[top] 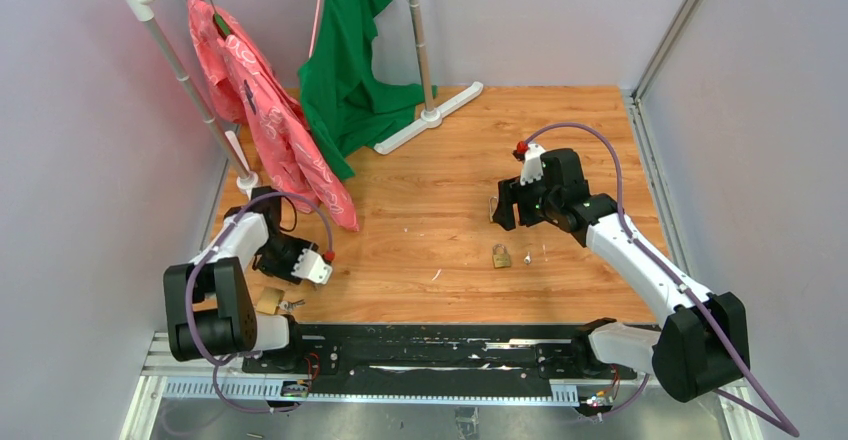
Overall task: Lock with the key
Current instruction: Pick up the lock from the center of the board.
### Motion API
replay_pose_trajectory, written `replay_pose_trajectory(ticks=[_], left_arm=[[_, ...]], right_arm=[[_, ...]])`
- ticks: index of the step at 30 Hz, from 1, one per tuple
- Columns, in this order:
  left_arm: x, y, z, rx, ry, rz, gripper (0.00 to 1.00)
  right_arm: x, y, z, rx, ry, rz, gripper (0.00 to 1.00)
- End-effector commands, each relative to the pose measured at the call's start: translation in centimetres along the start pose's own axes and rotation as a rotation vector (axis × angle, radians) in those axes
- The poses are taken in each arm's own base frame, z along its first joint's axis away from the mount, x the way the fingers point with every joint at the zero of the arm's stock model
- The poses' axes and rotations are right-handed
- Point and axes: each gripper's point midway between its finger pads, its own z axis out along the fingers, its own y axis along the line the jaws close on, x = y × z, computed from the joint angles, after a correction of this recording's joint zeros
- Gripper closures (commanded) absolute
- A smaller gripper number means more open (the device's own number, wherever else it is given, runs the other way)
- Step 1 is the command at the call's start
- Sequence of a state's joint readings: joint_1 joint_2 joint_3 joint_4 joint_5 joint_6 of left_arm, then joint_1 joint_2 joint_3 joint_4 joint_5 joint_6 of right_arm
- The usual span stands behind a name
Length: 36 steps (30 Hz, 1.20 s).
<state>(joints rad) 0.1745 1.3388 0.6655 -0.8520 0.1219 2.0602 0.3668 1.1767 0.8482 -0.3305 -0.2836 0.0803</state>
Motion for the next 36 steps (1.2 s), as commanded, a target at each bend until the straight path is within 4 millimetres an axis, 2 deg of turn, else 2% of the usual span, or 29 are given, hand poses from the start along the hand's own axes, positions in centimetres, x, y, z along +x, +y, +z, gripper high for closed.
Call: replay_pose_trajectory(ticks=[1, 5, 8, 10, 12, 14, 16, 17, 20, 23, 26, 32, 36], left_arm=[[-4.1, -0.5, -0.8, -0.018, -0.184, 0.083, 1.0], [-7.2, 2.1, -4.2, -0.11, -0.28, -0.166, 1.0], [-11.0, 4.9, -7.8, -0.216, -0.358, -0.234, 1.0], [-13.3, 6.3, -10.1, -0.268, -0.382, -0.251, 1.0], [-14.9, 8.1, -12.2, -0.344, -0.373, -0.324, 1.0], [-16.6, 9.5, -13.8, -0.399, -0.379, -0.341, 1.0], [-17.9, 11.4, -16.0, -0.485, -0.398, -0.404, 1.0], [-18.6, 12.3, -17.3, -0.525, -0.424, -0.442, 1.0], [-21.0, 13.5, -20.4, -0.611, -0.488, -0.397, 1.0], [-22.7, 13.8, -22.0, -0.664, -0.51, -0.339, 1.0], [-23.6, 14.0, -22.3, -0.667, -0.532, -0.324, 1.0], [-24.2, 14.7, -22.3, -0.675, -0.552, -0.33, 1.0], [-23.9, 15.2, -22.3, -0.689, -0.532, -0.333, 1.0]], right_arm=[[-0.4, 0.3, -0.4, 0.005, -0.002, -0.003, 0.3], [-1.2, 0.9, -0.6, -0.015, -0.012, 0.041, 0.3], [-3.1, 2.8, -1.0, -0.09, -0.054, 0.133, 0.31], [-5.3, 4.7, -1.3, -0.185, -0.118, 0.199, 0.34], [-7.6, 7.0, -1.6, -0.258, -0.195, 0.221, 0.35], [-8.9, 8.5, -1.6, -0.257, -0.232, 0.21, 0.35], [-10.5, 11.5, -1.8, -0.297, -0.263, 0.171, 0.32], [-11.3, 12.8, -1.8, -0.328, -0.279, 0.172, 0.27], [-13.2, 16.6, -1.8, -0.491, -0.29, 0.219, 0.23], [-14.6, 19.7, -2.1, -0.594, -0.292, 0.221, 0.23], [-14.7, 21.6, -1.6, -0.59, -0.26, 0.182, 0.29], [-14.5, 23.6, -0.9, -0.638, -0.208, 0.146, 0.34], [-14.0, 24.9, -1.3, -0.692, -0.18, 0.084, 0.36]])
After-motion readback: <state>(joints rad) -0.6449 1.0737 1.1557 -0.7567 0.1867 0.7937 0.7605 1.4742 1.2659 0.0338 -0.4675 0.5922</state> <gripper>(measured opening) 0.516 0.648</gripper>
